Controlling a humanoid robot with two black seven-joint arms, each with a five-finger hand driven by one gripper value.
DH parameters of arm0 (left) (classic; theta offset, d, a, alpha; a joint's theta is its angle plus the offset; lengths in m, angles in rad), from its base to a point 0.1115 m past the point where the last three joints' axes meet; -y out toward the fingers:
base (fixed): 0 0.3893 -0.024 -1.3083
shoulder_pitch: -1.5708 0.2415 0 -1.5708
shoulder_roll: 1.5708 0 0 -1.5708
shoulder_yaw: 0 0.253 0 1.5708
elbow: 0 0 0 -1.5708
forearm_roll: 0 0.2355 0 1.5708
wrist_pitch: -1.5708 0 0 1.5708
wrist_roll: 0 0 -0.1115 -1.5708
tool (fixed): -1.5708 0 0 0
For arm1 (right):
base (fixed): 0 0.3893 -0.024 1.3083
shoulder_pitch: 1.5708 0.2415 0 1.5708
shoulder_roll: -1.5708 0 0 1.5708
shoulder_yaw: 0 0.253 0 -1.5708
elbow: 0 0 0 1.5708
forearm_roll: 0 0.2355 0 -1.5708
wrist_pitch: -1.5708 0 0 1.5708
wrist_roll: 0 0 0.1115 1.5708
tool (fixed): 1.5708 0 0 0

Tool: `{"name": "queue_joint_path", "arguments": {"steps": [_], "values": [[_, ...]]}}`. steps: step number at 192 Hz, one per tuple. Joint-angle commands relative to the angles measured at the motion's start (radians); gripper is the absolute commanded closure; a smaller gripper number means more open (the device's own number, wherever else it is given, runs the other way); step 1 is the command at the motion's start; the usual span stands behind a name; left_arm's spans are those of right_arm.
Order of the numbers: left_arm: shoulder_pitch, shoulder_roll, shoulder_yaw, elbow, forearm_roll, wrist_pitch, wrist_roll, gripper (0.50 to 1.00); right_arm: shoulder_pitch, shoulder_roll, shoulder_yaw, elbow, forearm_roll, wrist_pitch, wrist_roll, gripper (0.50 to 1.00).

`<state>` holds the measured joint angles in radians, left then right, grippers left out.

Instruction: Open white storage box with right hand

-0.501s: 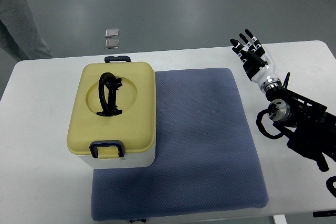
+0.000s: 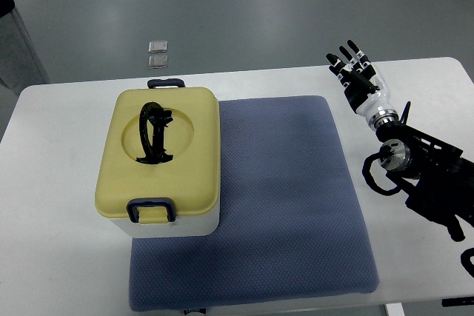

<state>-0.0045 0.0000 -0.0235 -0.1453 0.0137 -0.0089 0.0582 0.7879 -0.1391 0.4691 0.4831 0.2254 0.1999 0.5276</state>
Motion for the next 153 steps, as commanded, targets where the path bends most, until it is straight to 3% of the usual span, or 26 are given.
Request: {"name": "queue_joint_path", "arguments": {"steps": [1, 113, 153], "values": [[0.0, 0.0, -0.001, 0.0, 0.0, 0.0, 0.0, 0.5, 0.001, 0.0, 0.0, 0.0, 0.0, 0.001, 0.0, 0.572], [0.0, 0.0, -0.001, 0.0, 0.0, 0.0, 0.0, 0.5, 0.04, -0.013, -0.018, 0.011, -0.011, -0.005, -0.001, 0.572], [0.0, 0.0, -0.001, 0.0, 0.0, 0.0, 0.0, 0.5, 0.157, -0.033, -0.018, 0.077, -0.29, -0.07, 0.0, 0.572]]}}
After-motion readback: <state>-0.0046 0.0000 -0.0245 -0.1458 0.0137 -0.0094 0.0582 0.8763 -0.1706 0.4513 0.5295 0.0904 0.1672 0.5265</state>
